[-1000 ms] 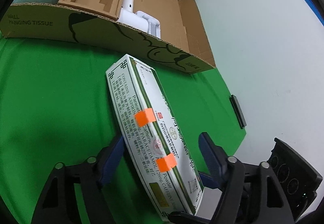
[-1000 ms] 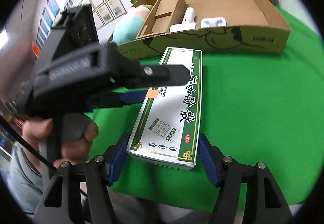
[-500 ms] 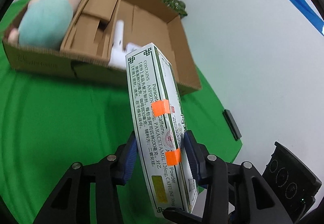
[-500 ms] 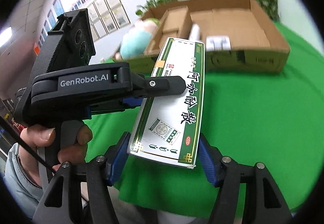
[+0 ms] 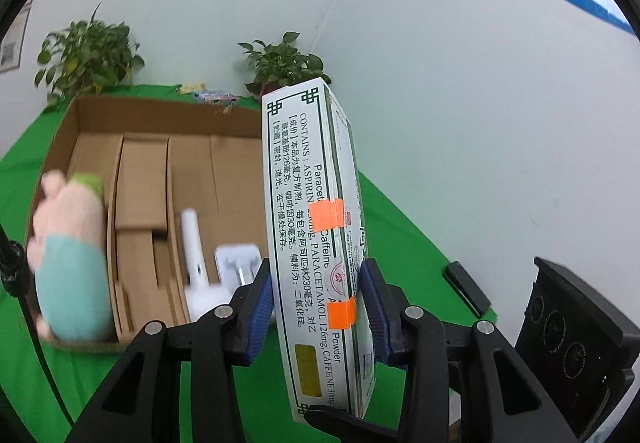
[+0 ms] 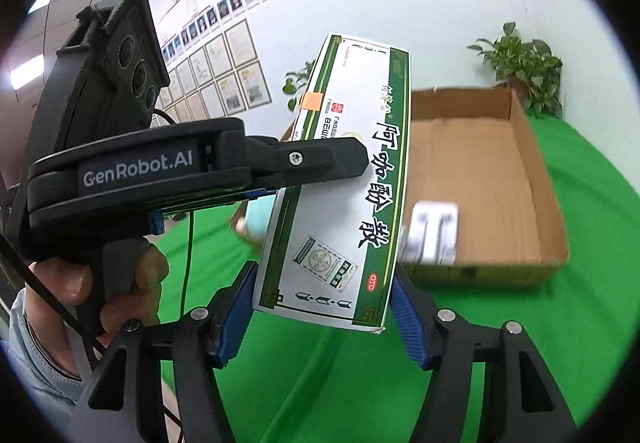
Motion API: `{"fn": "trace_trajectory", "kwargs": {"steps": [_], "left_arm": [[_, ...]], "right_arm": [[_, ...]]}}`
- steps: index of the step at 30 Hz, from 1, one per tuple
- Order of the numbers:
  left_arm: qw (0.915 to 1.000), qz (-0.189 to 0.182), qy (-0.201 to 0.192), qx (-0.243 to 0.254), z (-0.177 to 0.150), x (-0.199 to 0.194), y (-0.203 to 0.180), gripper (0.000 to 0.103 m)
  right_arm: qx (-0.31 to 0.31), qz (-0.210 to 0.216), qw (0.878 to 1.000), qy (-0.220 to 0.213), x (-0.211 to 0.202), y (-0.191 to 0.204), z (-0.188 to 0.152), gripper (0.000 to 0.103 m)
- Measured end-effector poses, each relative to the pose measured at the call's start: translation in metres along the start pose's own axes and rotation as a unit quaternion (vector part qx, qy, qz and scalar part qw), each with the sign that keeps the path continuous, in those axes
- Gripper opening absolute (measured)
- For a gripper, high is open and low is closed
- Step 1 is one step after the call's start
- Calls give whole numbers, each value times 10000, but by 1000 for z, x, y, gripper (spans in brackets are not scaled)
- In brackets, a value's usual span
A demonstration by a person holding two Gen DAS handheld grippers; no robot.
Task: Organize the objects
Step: 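Lift the medicine box with both grippers and lower it into the tray box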
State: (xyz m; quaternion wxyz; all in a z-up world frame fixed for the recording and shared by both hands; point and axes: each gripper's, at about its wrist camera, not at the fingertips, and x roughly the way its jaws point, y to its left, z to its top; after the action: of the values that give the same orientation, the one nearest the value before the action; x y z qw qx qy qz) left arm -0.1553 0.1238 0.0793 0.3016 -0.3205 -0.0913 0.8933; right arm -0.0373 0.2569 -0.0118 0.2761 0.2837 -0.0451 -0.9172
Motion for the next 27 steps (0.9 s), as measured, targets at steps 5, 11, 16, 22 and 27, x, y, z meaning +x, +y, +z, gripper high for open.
{"fn": "trace_trajectory", "kwargs": {"steps": [5, 11, 16, 22, 27], "left_arm": [[10000, -45, -23, 66, 73, 27, -9, 38], [9995, -177, 247, 41, 103, 73, -11, 38], [9972, -280, 661, -189, 88, 123, -1, 38], [9907, -407, 1168, -568, 57, 191, 32, 38], [9838, -496, 1507, -840, 30, 235, 52, 38]], "right_arm": [[-36, -40, 9999, 111, 20, -39, 67, 62], [72, -267, 9991, 308, 42, -76, 91, 61], [238, -383, 9968, 655, 65, -107, 76, 61], [462, -489, 9909, 1167, 99, -143, 51, 61], [539, -586, 9847, 1550, 122, -166, 31, 61]]}}
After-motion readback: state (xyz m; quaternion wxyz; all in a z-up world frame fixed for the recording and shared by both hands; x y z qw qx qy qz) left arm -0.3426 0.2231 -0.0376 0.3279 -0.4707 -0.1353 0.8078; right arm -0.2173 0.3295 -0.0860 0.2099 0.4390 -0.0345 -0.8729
